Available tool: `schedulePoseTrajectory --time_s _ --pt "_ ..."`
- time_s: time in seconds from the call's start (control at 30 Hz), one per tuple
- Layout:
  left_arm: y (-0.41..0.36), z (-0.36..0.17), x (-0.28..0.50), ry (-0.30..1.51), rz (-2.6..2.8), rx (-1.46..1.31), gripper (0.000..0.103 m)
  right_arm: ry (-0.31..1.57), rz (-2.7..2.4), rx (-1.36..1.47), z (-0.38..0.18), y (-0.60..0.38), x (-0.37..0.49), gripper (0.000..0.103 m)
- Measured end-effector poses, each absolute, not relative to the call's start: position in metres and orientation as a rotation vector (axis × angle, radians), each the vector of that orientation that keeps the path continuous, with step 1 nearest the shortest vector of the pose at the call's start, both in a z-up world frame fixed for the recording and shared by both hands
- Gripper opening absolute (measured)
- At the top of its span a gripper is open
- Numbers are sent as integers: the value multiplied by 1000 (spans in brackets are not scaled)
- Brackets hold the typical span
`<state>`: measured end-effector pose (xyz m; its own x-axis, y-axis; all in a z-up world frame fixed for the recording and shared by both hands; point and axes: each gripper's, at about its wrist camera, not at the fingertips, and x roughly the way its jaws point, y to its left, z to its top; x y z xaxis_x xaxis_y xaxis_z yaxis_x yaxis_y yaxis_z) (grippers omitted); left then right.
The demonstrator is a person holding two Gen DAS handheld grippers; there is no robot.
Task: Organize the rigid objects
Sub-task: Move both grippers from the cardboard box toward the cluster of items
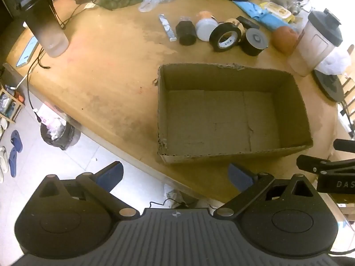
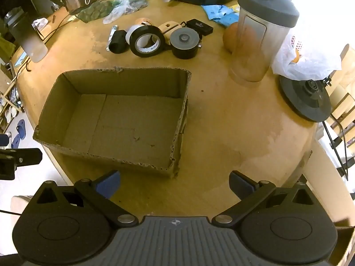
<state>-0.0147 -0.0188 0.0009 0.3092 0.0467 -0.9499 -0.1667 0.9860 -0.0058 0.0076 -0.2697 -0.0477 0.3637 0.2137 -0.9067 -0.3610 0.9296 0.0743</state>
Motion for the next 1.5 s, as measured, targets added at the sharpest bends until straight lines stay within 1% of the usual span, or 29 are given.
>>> schedulePoseTrajectory --time_s 0.6,0.9,1.23,1.4,1.5 --pt "-32 4 -5 1217 163 -12 103 1134 411 -165 -50 -258 17 103" --pt "-35 8 10 1189 126 10 103 1124 432 -118 -43 -257 27 103" --pt "-28 12 23 1165 105 -2 103 1084 414 -127 -42 -256 40 103" --pt "-25 12 33 1159 96 -6 103 1020 408 -143 -42 -253 44 103" --pt "-23 12 38 1155 87 -18 103 1016 423 -149 -42 -251 51 103"
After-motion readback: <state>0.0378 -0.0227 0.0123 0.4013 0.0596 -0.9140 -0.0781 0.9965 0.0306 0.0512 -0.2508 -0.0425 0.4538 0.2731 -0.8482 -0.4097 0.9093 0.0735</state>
